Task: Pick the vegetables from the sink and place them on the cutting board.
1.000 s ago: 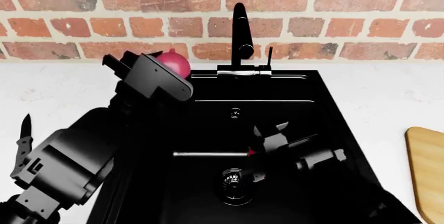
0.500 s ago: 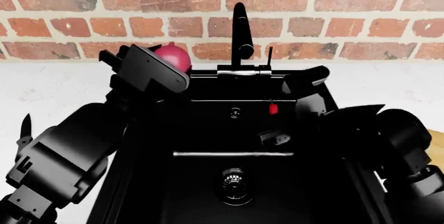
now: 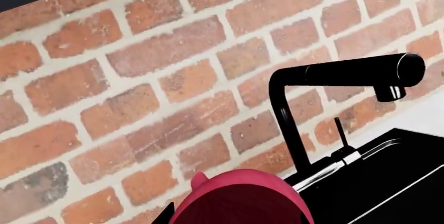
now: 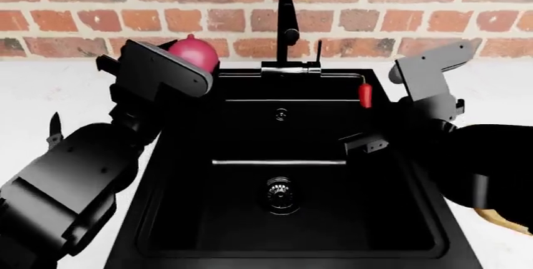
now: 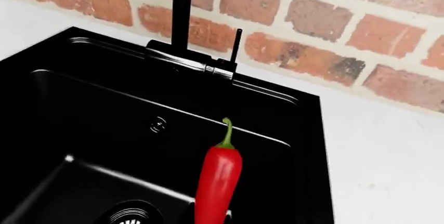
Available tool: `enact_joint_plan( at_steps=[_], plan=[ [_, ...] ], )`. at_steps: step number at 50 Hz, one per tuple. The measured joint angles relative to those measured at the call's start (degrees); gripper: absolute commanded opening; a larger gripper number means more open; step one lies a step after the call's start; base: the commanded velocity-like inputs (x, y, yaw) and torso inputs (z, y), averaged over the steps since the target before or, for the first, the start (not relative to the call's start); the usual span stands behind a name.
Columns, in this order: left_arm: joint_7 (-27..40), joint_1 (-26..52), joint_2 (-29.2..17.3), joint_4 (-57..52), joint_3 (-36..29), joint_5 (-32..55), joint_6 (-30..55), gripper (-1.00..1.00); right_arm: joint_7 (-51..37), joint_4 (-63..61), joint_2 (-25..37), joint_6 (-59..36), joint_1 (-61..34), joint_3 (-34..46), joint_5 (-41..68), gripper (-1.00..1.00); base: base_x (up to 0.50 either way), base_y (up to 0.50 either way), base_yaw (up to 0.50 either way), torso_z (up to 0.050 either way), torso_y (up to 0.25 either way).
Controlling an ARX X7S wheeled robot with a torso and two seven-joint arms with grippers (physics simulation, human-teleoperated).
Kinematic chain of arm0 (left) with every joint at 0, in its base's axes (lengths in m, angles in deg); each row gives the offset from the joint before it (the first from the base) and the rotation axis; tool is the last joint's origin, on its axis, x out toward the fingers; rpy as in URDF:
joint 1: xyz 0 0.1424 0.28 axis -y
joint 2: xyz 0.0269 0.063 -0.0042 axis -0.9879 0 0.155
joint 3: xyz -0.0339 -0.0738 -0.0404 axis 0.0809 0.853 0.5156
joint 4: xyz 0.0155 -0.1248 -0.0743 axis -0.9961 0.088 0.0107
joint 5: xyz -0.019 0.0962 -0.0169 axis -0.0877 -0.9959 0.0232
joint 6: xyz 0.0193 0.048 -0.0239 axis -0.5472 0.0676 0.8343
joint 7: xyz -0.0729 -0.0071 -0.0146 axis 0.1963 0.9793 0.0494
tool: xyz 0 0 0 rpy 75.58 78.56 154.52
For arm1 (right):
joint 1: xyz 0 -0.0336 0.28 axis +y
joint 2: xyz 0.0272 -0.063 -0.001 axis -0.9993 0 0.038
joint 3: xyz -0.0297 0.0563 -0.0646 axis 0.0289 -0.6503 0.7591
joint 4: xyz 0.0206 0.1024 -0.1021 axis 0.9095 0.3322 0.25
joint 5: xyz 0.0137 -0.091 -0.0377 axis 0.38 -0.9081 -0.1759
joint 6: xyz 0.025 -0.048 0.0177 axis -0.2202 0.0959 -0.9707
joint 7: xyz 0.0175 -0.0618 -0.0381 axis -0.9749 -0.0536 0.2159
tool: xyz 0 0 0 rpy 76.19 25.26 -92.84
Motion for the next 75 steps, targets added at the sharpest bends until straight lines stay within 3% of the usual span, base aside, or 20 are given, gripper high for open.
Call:
enact_joint_plan(
  at_steps=[18,38,75],
  plan=[
    [4.79,-2.93,-0.91,-7.17,1.21,0.2,1.62,-1.0,-5.02,-10.2,2.2,2.57,4.19,-5.49,3.69,-1.0,-0.37,0.0,0.0,0.0,0.0],
    [8.61,-3.62,0.46,-9.2,3.36,1.48,3.25,-1.0,-4.61,-14.32,2.46,6.98,6.6,-6.9,1.53,-1.0,0.03,-0.5,0.0,0.0,0.0],
    [9.08,-4.43,0.84,-9.35,2.83,1.23,2.09,-1.0,-4.26,-14.27,2.74,8.59,7.17,-6.85,1.55,-1.0,0.03,-0.5,0.0,0.0,0.0]
  ],
)
